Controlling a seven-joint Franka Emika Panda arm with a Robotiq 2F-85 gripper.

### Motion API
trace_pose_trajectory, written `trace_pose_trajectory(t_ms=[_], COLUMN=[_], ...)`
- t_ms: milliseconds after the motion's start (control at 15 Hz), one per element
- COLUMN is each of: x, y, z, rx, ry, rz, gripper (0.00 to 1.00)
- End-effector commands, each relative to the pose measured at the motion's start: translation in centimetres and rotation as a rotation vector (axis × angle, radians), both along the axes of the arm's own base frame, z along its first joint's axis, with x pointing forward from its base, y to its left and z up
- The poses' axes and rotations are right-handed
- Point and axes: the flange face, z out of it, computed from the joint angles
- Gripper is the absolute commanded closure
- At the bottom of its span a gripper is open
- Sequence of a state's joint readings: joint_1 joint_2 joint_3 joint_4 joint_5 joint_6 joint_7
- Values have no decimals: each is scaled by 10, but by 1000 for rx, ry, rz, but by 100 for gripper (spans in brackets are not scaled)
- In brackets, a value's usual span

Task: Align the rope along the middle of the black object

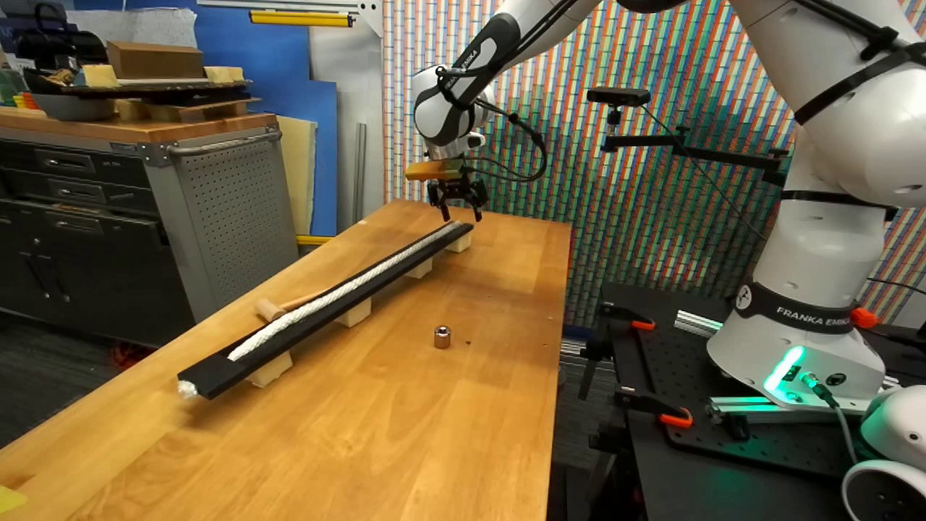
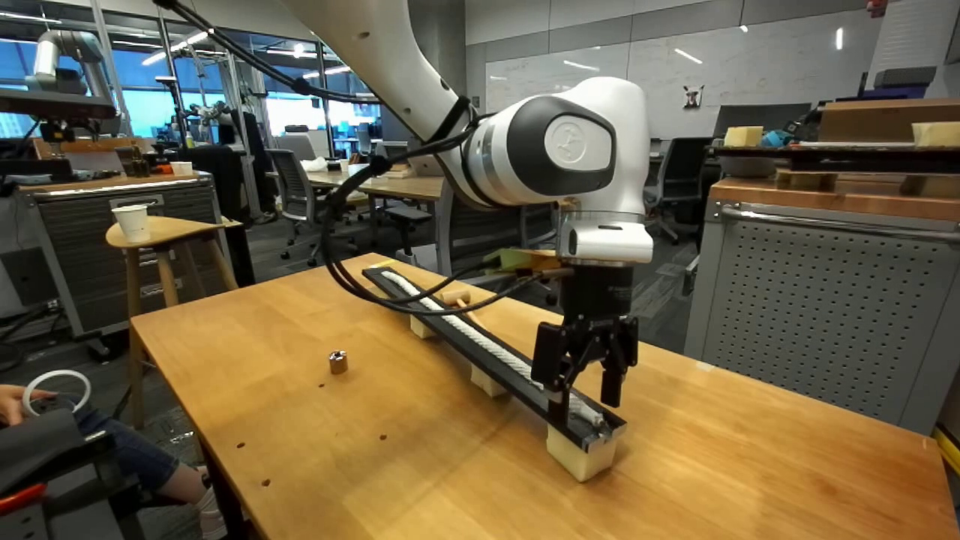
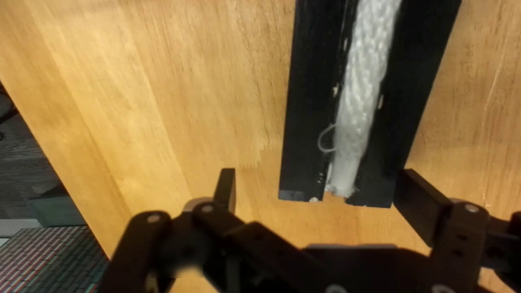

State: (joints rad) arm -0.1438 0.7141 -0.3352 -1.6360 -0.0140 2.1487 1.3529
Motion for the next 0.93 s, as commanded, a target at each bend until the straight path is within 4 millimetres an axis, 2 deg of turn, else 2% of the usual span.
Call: trace_pose_trajectory(t_ms=[0, 200, 400, 867], x=[7, 11, 20, 48], y=[-6, -4, 6, 57], z=[5, 14, 30, 83], rx=[-4, -12, -40, -132], ry=[-13, -28, -55, -144], rz=[-18, 1, 54, 356], gripper=[0, 0, 0, 0])
